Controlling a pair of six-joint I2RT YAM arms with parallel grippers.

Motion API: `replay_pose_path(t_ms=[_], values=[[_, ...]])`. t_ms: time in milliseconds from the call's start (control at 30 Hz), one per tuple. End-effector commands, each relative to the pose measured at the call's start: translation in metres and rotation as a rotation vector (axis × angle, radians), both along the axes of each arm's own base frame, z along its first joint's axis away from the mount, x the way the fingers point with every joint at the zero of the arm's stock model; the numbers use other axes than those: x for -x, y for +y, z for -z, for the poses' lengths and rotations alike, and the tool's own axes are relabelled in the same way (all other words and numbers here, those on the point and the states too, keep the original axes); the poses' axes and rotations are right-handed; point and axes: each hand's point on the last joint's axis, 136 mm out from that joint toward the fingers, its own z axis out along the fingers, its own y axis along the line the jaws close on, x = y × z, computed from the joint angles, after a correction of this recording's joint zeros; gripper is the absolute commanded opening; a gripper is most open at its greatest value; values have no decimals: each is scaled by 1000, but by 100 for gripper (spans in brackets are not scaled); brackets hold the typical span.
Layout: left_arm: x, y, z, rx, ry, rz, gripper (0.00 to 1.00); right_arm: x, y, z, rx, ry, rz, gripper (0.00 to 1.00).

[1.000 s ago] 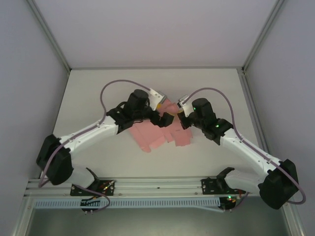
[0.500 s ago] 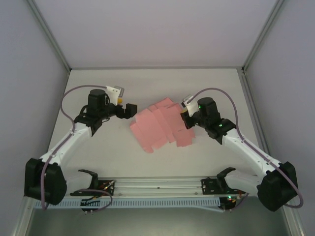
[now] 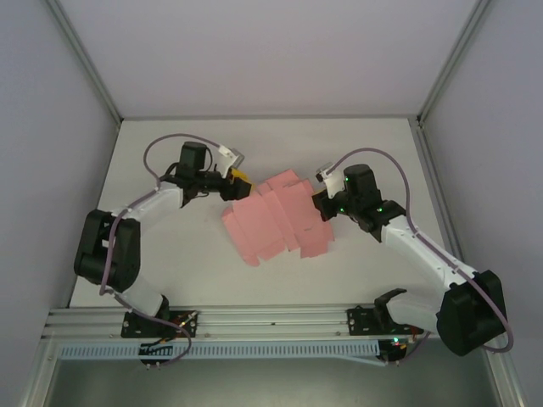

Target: Assemble paper box

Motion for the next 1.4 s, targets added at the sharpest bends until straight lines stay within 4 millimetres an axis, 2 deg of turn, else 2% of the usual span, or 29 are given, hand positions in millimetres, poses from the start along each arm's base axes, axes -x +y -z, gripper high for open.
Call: replay_pose_path(t_ms=[0,133,233,333,500,600,667,833,1100,1200,1267,1367], values=[[12,-18,2,-10,-45,123,52,-7,4,-19,-54,-6,10,0],[17,-22,12,-29,-37,146,50,-9,4,-22,-70,0,19,0],[15,-23,14,-25,-32,131,39,-9,5,-22,-78,4,12,0],[15,-26,12,-19,-54,128,31,-7,8,-19,-82,21,3,0],[8,-30,15,-92,-127,64,27,-7,9,-19,-99,29,7,0],[2,-33,22,-183,-197,-1,5,-6,11,-22,-123,30,2,0],[5,-38,25,-225,-252,-22,0,-6,11,-21,-124,33,9,0],[26,-53,23,-322,-427,-67,0,-5,9,-18,-118,37,14,0],[46,-84,38,-421,-532,-67,0,2,9,-6,-77,54,-23,0],[49,-90,56,-557,-612,-71,0,4,6,1,-58,64,-19,0],[49,-93,75,-645,-625,-58,0,5,5,3,-46,55,-23,0],[54,-99,90,-696,-618,-36,0,5,0,9,-8,49,-9,0]])
